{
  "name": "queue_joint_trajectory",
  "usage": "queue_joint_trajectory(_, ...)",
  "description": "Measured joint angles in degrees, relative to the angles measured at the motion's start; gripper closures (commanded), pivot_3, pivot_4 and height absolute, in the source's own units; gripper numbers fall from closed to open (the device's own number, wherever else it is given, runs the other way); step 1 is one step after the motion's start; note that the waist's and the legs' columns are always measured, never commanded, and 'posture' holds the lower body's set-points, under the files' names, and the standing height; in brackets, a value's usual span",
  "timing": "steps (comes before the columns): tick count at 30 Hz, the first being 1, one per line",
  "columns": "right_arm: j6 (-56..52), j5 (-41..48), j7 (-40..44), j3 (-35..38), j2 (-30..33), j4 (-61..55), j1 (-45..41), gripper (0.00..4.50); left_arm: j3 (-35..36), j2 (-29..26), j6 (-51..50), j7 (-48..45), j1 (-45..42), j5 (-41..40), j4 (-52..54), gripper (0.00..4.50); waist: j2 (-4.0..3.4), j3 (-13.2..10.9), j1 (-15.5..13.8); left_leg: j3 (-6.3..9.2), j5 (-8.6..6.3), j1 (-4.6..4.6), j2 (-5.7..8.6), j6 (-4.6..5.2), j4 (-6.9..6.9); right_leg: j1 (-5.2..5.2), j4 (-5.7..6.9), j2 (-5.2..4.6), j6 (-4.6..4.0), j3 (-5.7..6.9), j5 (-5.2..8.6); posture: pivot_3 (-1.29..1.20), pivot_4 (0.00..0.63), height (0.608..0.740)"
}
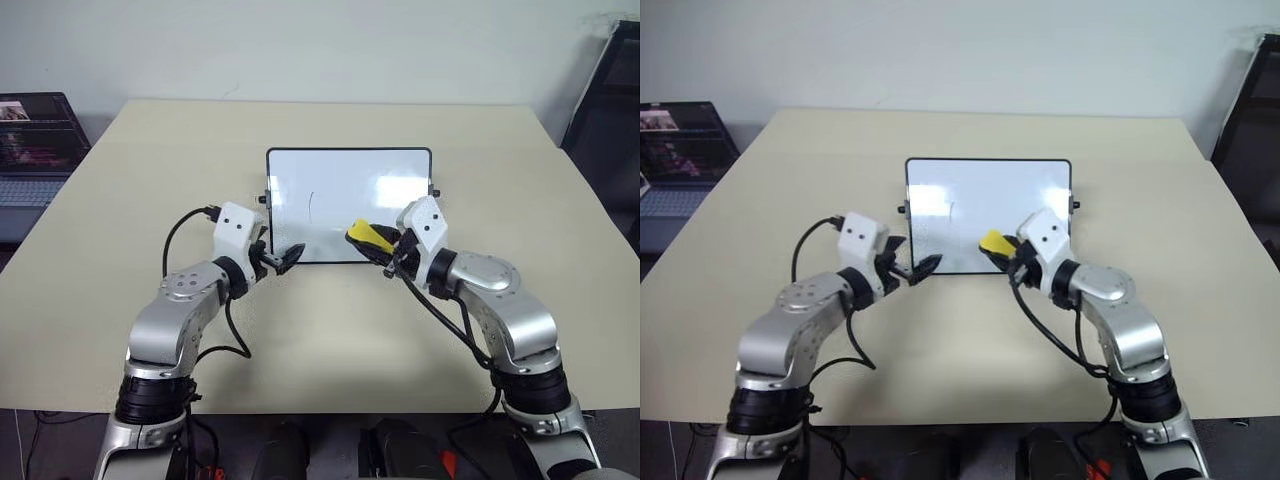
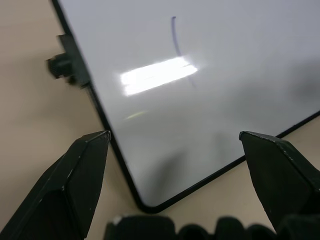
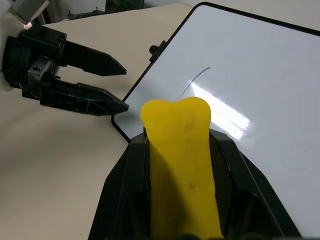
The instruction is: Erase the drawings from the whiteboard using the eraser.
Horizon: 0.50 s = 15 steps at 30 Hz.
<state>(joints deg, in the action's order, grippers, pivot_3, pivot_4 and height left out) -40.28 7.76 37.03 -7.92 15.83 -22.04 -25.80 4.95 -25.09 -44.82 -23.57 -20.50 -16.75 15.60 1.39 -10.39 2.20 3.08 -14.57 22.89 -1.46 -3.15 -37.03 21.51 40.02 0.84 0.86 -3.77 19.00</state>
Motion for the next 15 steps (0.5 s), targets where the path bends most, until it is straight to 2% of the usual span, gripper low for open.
queue_joint_trajectory(6,4.3,-0.6,-1.2,-3.6,-0.4,4.8,-1.7,3.32,2.6,-0.1,-2.1,1.9,1.5,-0.3,2.5,0.0,0.0,0.0,0.1,-0.03,0.0,0.0,0.0,0.0,0.01,0.0,-0.01,0.0,0.0,-0.02,0.0,0.0,0.15,0.74)
queue_joint_trajectory(10,11.1,-5.3,-1.5,-7.8,0.6,11.8,-8.3,3.32,2.9,-0.3,-3.3,2.2,1.9,-0.9,3.2,0.0,0.0,0.0,0.2,0.0,0.0,-0.03,-0.01,-0.01,-0.01,-0.01,0.0,0.01,0.0,0.02,0.0,0.0,0.15,0.74)
queue_joint_trajectory(15,22.1,-12.2,-3.3,-11.7,-1.1,28.4,-19.5,3.32,2.6,-1.1,-3.6,1.6,1.6,-1.1,3.7,0.0,0.0,0.0,0.2,-0.03,0.03,-0.02,-0.02,-0.06,0.03,0.02,-0.01,0.01,0.0,0.01,0.0,0.0,0.15,0.74)
